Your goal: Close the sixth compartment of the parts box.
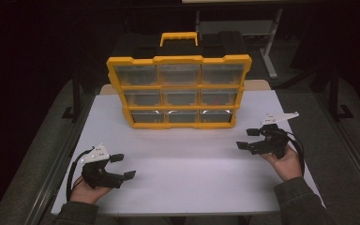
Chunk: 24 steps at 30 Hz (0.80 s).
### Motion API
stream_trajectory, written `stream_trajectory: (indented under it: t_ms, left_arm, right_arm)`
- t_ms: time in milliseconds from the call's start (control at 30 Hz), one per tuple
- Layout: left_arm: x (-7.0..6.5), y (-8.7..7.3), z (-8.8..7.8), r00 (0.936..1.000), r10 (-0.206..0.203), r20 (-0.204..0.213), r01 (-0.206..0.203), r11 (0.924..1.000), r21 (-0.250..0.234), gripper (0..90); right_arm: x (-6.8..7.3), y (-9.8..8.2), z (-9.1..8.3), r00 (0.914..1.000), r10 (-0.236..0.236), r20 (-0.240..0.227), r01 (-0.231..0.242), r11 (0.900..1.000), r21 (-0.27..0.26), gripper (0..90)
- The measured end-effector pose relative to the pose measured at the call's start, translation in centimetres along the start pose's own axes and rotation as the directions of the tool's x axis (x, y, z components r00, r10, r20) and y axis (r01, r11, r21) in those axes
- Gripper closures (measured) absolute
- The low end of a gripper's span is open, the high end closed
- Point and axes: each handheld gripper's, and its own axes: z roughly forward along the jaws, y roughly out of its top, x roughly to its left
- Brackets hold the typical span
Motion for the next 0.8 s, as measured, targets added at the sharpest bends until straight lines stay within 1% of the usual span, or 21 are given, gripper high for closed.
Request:
stream_trajectory:
  t_ms: [67,167,200,233,267,333,433,500,533,567,600,633,667,700,733,767,800]
  left_arm:
    - [-0.1,-0.1,-0.1,1.0,-0.005,-0.001,0.005,1.0,0.002,17.3]
    - [-0.2,-0.2,0.0,0.9999,-0.011,0.002,0.011,0.9999,0.009,17.3]
    - [-0.2,-0.3,0.0,1.0,-0.01,0.001,0.01,0.9999,0.01,17.3]
    - [-0.2,-0.4,0.0,1.0,-0.006,-0.001,0.006,0.9999,0.012,17.3]
    - [-0.3,-0.5,0.0,0.9999,-0.015,-0.001,0.015,0.9998,0.01,17.2]
    - [-0.3,-0.6,0.0,0.9999,-0.011,-0.004,0.011,0.9998,0.014,17.2]
    - [-0.3,-0.9,-0.1,0.9998,-0.015,-0.011,0.015,0.9998,0.013,17.3]
    - [-0.2,-1.0,-0.1,0.9998,-0.009,-0.016,0.009,0.9997,0.021,17.3]
    - [-0.3,-1.1,-0.2,0.9997,-0.017,-0.017,0.018,0.9997,0.019,17.3]
    - [-0.3,-1.1,-0.3,0.9997,-0.014,-0.019,0.014,0.9998,0.015,17.3]
    - [-0.3,-1.1,-0.4,0.9997,-0.013,-0.02,0.013,0.9998,0.012,17.2]
    - [-0.4,-1.2,-0.5,0.9995,-0.022,-0.022,0.022,0.9997,0.01,17.2]
    - [-0.3,-1.4,-0.5,0.9997,-0.013,-0.022,0.013,0.9999,0.008,17.2]
    - [-0.3,-1.4,-0.6,0.9996,-0.018,-0.023,0.018,0.9998,0.01,17.1]
    - [-0.3,-1.6,-0.6,0.9993,-0.029,-0.023,0.029,0.9996,0.006,17.1]
    - [-0.2,-1.7,-0.7,0.9995,-0.023,-0.02,0.023,0.9997,0.006,17.1]
    - [-0.3,-1.9,-0.6,0.9992,-0.037,-0.016,0.037,0.9993,-0.001,17.1]
  right_arm:
    - [0.0,-0.5,-0.2,1.0,0.009,0.001,-0.009,1.0,0.0,22.2]
    - [0.0,-1.2,-0.5,0.9997,0.016,0.016,-0.016,1.0,-0.002,21.1]
    - [0.0,-1.4,-0.5,0.9997,0.015,0.02,-0.015,1.0,0.0,20.9]
    - [0.0,-1.6,-0.6,0.9994,0.023,0.025,-0.023,1.0,0.002,20.8]
    - [0.0,-1.8,-0.7,0.9994,0.018,0.028,-0.018,1.0,-0.001,20.7]
    - [0.0,-2.2,-0.8,0.9991,0.017,0.039,-0.017,1.0,-0.001,20.3]
    - [0.2,-2.6,-0.8,0.9989,0.024,0.04,-0.024,1.0,0.001,19.1]
    - [0.3,-2.9,-0.9,0.9989,0.016,0.045,-0.015,1.0,-0.009,18.5]
    - [0.4,-3.0,-1.0,0.9987,0.019,0.046,-0.019,1.0,-0.008,17.3]
    - [0.6,-3.2,-1.1,0.9983,0.028,0.051,-0.028,1.0,-0.01,16.4]
    - [0.6,-3.4,-1.1,0.9981,0.028,0.055,-0.027,0.999,-0.019,16.4]
    - [0.8,-3.6,-1.2,0.9978,0.035,0.057,-0.033,0.999,-0.022,16.4]
    - [0.8,-3.7,-1.1,0.9978,0.027,0.06,-0.027,1.0,-0.005,15.7]
    - [1.0,-3.8,-1.1,0.9973,0.025,0.068,-0.025,1.0,0.008,15.6]
    - [1.2,-4.0,-1.1,0.9971,0.022,0.073,-0.023,1.0,0.005,16.4]
    - [1.4,-4.2,-1.0,0.9969,0.023,0.075,-0.024,1.0,0.005,16.5]
    - [1.4,-4.3,-1.0,0.9972,0.017,0.073,-0.018,1.0,0.008,16.4]
